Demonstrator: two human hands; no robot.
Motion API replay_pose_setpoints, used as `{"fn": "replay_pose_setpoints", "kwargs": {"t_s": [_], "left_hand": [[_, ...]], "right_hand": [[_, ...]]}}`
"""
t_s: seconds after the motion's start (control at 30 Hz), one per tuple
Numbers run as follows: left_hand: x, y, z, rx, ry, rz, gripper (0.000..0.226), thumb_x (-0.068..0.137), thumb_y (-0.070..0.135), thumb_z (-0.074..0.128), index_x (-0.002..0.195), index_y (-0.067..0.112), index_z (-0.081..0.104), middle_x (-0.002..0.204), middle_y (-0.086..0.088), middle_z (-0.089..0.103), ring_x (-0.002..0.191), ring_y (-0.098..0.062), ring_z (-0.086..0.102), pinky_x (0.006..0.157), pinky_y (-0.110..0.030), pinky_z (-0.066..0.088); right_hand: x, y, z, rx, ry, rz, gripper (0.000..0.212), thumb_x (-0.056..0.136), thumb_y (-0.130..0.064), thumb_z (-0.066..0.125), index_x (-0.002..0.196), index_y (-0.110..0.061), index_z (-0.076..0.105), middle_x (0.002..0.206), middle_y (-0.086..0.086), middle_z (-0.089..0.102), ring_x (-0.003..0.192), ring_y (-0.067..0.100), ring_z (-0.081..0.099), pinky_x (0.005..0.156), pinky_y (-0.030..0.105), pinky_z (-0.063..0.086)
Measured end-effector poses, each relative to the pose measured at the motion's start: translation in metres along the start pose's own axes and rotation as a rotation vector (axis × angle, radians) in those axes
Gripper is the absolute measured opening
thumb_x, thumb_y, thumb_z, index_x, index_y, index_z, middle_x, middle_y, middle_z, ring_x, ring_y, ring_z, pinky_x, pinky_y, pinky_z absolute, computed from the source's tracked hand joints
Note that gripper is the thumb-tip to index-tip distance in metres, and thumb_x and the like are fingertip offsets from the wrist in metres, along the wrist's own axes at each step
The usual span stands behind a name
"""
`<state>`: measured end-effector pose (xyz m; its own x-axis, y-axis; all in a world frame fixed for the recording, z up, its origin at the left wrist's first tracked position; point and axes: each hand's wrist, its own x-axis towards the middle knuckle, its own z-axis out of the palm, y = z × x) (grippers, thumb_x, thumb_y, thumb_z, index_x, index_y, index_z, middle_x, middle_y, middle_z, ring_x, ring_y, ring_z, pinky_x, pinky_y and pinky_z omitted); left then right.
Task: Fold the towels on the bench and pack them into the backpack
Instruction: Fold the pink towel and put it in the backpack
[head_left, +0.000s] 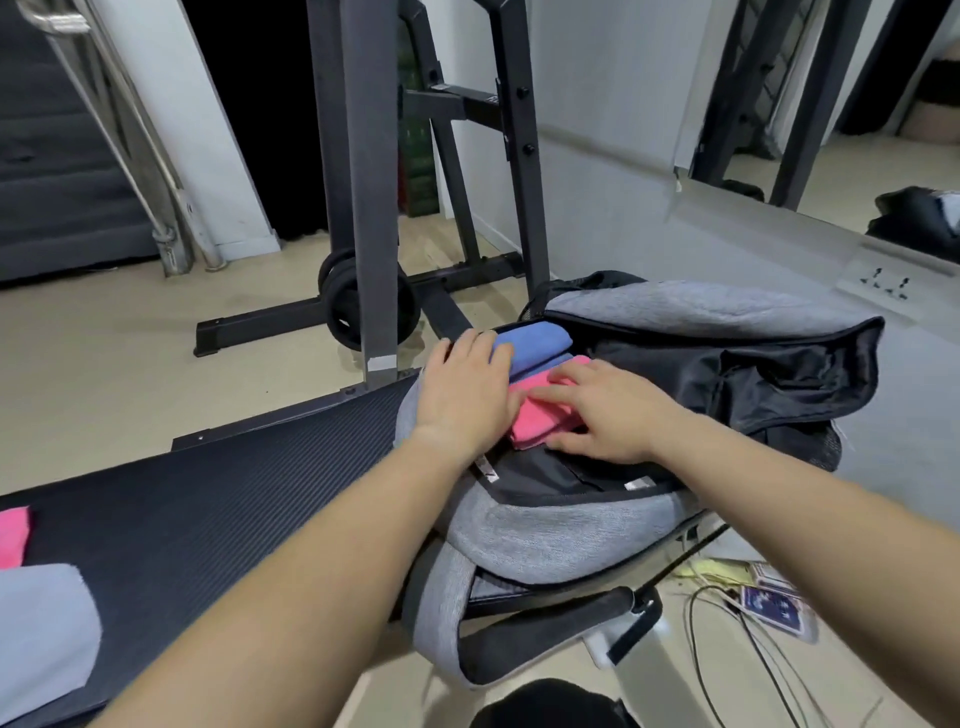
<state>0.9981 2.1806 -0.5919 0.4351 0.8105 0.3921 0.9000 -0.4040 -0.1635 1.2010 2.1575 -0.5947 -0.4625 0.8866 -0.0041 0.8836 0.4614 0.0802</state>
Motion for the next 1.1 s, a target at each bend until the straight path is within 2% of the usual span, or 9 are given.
{"fn": "replay_pose_setpoints", "kwargs": {"t_s": [0.1,0.23,0.37,0.5,0.57,0.7,0.8,0.97,1.1], "left_hand": [[0.002,-0.015,0.007,-0.021,-0.129,0.032,0.051,0.098,0.054,0.039,0.135,0.021,0.05,0.145,-0.001,0.047,0.14,-0.023,0.033,0.116,-0.046,0.02],[0.002,-0.019,0.01,0.015,-0.155,0.058,0.048,0.099,0.054,0.035,0.131,0.022,0.052,0.138,-0.002,0.051,0.139,-0.024,0.034,0.117,-0.047,0.019],[0.004,-0.019,0.01,0.004,-0.163,0.051,0.046,0.099,0.053,0.033,0.127,0.023,0.054,0.133,-0.002,0.054,0.137,-0.024,0.036,0.116,-0.048,0.021],[0.008,-0.02,0.011,-0.018,-0.151,0.037,0.042,0.1,0.051,0.034,0.121,0.023,0.057,0.127,-0.001,0.057,0.135,-0.025,0.038,0.115,-0.047,0.023],[0.009,-0.02,0.012,-0.02,-0.157,0.037,0.043,0.1,0.051,0.035,0.127,0.023,0.055,0.131,-0.002,0.056,0.137,-0.026,0.036,0.116,-0.047,0.021],[0.009,-0.02,0.013,-0.006,-0.21,0.129,0.048,0.105,0.044,0.031,0.15,0.026,0.029,0.159,-0.001,0.031,0.147,-0.025,0.026,0.119,-0.051,0.014],[0.01,-0.019,0.011,-0.004,-0.242,0.178,0.041,0.107,0.036,0.026,0.145,0.026,0.037,0.156,0.001,0.036,0.141,-0.023,0.036,0.119,-0.052,0.015],[0.019,-0.012,0.004,-0.1,-0.373,0.085,0.048,0.103,0.05,0.024,0.136,0.024,0.048,0.149,-0.003,0.044,0.14,-0.025,0.037,0.121,-0.052,0.011],[0.017,-0.003,0.01,-0.059,-0.466,0.045,0.077,0.095,0.072,0.022,0.157,0.026,0.018,0.165,-0.006,0.017,0.152,-0.029,0.015,0.122,-0.053,0.002]], "right_hand": [[0.005,-0.001,0.0,-0.125,-0.076,-0.021,0.067,0.094,-0.056,0.053,0.154,-0.04,0.027,0.151,0.005,0.039,0.131,0.031,0.045,0.1,0.044,0.048],[0.017,0.003,-0.006,-0.412,-0.01,-0.167,0.054,0.105,-0.024,0.036,0.156,-0.032,0.023,0.131,0.01,0.052,0.11,0.033,0.059,0.066,0.038,0.041],[0.025,0.03,-0.005,-0.544,0.166,-0.332,0.049,0.091,-0.011,0.053,0.14,-0.016,0.054,0.099,0.015,0.064,0.076,0.033,0.069,0.044,0.032,0.033],[0.032,0.022,0.014,-0.503,0.218,-0.352,0.04,0.073,-0.008,0.064,0.112,-0.005,0.072,0.07,0.014,0.061,0.043,0.029,0.057,0.038,0.025,0.023],[0.031,0.014,0.015,-0.463,0.207,-0.325,0.045,0.073,-0.007,0.071,0.118,-0.006,0.07,0.077,0.013,0.063,0.049,0.029,0.059,0.041,0.026,0.024],[0.027,0.015,-0.007,-0.171,0.05,-0.145,0.042,0.095,-0.024,0.051,0.136,-0.023,0.054,0.114,0.001,0.065,0.097,0.031,0.065,0.07,0.035,0.047],[0.02,0.018,-0.02,0.105,0.071,0.014,0.034,0.09,-0.04,0.051,0.119,-0.029,0.067,0.109,-0.002,0.071,0.103,0.029,0.064,0.085,0.039,0.052],[0.019,0.005,-0.006,0.027,0.004,0.143,0.047,0.098,-0.058,0.042,0.121,-0.024,0.064,0.111,0.003,0.068,0.102,0.031,0.063,0.085,0.041,0.05],[0.023,0.003,0.005,0.065,-0.041,0.155,0.053,0.1,-0.057,0.04,0.137,-0.022,0.051,0.125,0.007,0.056,0.114,0.031,0.057,0.089,0.041,0.045]]}}
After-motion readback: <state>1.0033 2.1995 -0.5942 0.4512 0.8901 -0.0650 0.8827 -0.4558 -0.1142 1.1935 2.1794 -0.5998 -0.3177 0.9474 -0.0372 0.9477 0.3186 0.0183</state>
